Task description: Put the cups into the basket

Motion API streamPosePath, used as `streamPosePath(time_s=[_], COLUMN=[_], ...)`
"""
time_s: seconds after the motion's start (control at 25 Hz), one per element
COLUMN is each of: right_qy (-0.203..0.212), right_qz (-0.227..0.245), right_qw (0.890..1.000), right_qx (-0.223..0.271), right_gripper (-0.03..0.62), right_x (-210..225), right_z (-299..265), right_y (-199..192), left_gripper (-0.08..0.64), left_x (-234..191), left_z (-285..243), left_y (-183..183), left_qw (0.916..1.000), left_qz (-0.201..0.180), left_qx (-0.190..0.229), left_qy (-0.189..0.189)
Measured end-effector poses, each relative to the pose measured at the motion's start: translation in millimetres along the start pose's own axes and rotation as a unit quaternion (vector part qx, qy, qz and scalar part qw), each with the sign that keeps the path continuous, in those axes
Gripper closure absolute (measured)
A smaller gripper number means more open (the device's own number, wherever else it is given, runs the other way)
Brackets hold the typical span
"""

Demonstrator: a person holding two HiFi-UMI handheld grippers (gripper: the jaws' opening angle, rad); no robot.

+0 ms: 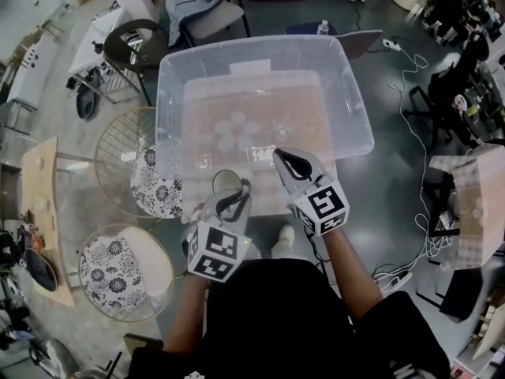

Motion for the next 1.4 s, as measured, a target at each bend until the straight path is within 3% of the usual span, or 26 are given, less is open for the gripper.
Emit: streamPosePath(time_s=[0.2, 0.48, 0.8, 1.16, 1.4], right_qy=[-0.004, -0.006, -0.008, -0.005, -0.009], right_qz=[-0.002, -0.005, -0.002, 0.008, -0.008], right_qw=[1.0, 1.0, 1.0, 1.0, 1.0], right_qx=[0.001, 0.001, 0.012, 0.015, 0.015], right_gripper=[0.589, 0.589, 0.589, 0.589, 0.589], right_x=[8, 20, 34, 42, 52], right_z=[0, -2, -9, -26, -34], right_y=[2, 3, 21, 36, 34], left_gripper=[0.512, 0.511, 0.511, 0.511, 0.511], left_x=[-9, -39, -67, -94, -104], left_z=[19, -3, -43, -88, -122], left_y=[31, 54, 78, 77, 79], left_qw=[0.9991, 0.9988, 0.9995, 0.9992, 0.9968], left_qz=[-0.019, -0.019, -0.017, -0.004, -0.02], left_qx=[0.029, 0.026, 0.006, -0.039, -0.072], left_qy=[0.025, 0.038, 0.026, 0.001, -0.029])
Point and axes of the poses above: the fingertips, and each gripper's own axes: z backward along the fingers, x to its right, y out of its top, the point moved 2 cm from there along z, backward along the fingers, and after that the axes turned 11 degrees about -x, right-handed, at the moved point
